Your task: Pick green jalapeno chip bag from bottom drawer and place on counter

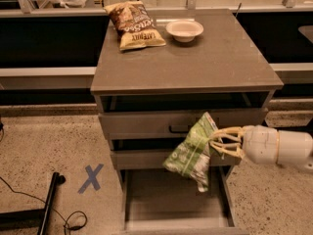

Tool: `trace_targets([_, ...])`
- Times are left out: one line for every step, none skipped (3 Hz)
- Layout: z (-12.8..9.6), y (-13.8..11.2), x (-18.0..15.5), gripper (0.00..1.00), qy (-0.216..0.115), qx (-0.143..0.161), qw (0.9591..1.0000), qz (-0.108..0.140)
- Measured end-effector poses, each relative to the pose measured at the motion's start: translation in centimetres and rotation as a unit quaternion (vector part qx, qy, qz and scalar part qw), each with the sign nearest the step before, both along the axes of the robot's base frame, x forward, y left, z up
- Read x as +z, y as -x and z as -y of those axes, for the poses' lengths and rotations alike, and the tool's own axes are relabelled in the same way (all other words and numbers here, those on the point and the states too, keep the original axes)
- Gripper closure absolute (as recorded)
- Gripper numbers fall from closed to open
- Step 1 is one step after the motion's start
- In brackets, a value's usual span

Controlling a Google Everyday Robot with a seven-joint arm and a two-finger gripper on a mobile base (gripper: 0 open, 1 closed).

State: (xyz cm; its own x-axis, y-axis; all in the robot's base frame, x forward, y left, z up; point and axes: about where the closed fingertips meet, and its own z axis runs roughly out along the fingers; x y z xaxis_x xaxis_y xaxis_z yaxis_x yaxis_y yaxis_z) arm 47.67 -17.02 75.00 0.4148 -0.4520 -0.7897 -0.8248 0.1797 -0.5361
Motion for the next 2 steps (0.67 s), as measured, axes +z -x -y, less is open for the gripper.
trace_targets([-0.4, -4.2, 4.3, 1.0, 0.002, 0.016, 0.9999, 0.004])
trace_targets([-0.1, -7.7, 8.4, 1.0, -0.005, 0.026, 0.9996, 0.014])
